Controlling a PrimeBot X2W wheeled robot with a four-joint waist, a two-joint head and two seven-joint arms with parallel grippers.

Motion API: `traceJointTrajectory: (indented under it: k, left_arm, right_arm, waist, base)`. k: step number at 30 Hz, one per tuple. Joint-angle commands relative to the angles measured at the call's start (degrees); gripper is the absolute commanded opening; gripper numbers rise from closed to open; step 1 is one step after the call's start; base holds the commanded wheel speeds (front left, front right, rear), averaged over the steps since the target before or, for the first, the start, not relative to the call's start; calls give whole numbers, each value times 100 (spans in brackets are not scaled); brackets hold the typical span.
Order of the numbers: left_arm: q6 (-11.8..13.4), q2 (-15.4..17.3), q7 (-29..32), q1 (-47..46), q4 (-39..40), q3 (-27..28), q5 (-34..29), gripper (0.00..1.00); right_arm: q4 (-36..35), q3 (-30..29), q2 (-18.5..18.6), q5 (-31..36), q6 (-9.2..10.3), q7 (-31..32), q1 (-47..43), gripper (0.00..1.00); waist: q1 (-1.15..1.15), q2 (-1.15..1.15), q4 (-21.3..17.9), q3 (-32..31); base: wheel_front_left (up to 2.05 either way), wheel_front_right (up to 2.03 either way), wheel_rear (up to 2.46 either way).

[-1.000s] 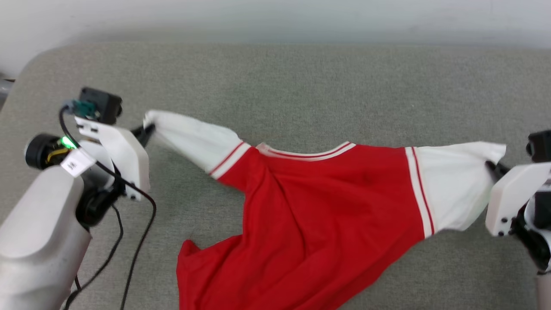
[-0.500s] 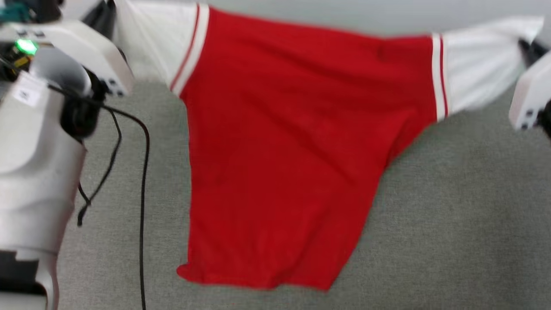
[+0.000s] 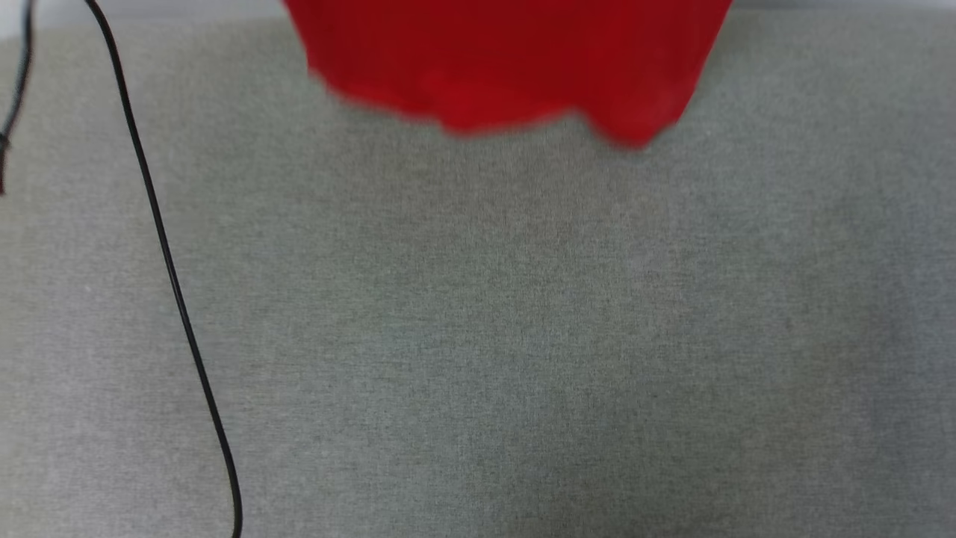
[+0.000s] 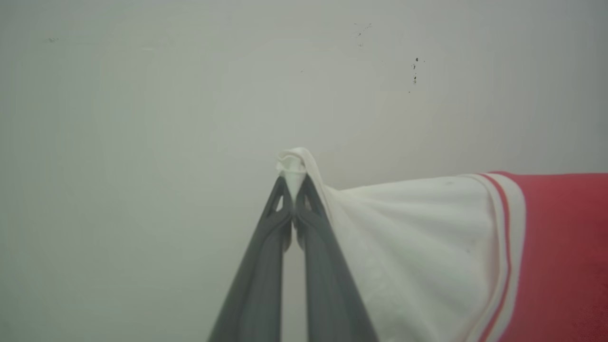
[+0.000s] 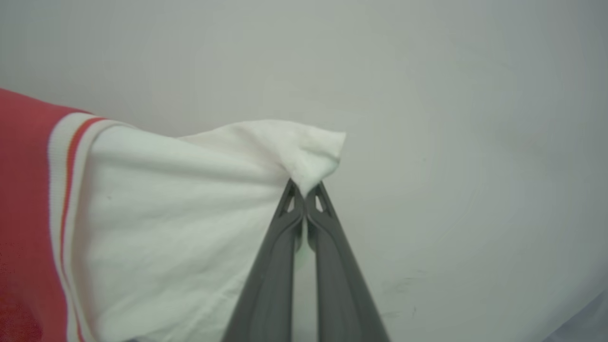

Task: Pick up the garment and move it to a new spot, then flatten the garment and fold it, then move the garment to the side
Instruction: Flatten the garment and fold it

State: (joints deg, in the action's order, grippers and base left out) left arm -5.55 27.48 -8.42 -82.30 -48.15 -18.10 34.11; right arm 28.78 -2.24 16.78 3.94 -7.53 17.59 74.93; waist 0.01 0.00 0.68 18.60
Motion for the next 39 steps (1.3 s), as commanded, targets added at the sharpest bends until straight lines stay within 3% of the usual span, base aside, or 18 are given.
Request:
traceJointTrajectory:
  k: [1, 11, 17, 25, 33, 39]
  left_arm:
    - [-32, 55, -50, -232, -103, 14, 8, 0]
    - [-113, 60, -208, -1073, -423, -59, 9, 0]
    - [-177, -47, -305, -946, -775, -110, 230, 0]
    - [-196, -176, -260, -592, -853, -364, 772, 0]
    - [-198, -201, -310, 698, -478, -759, 1760, 0]
    - [-198, -181, -595, 2129, -137, -966, 2135, 0]
  right_arm:
    - [147, -51, -37, 130, 8, -136, 337, 0]
    - [695, -112, -472, 489, 7, -519, 1547, 0]
    - [907, -138, -887, 622, 7, -648, 1433, 0]
    - [1288, -59, -1157, 430, 7, -797, 1103, 0]
    - [1551, 190, -1283, -130, 7, -1258, -107, 0]
    - [1391, 281, -1152, -678, 7, -1612, -1477, 0]
  waist:
    - [-1, 0, -42, 297]
    - [-1, 0, -86, 1032]
    - [-1, 0, -104, 1438]
    - [-1, 0, -87, 1728]
    - [-1, 0, -25, 1492]
    - [-1, 0, 64, 995]
  base:
    - [0, 0, 0]
    - [0, 0, 0]
    - [0, 0, 0]
    - [0, 0, 0]
    - [0, 0, 0]
    - [0, 0, 0]
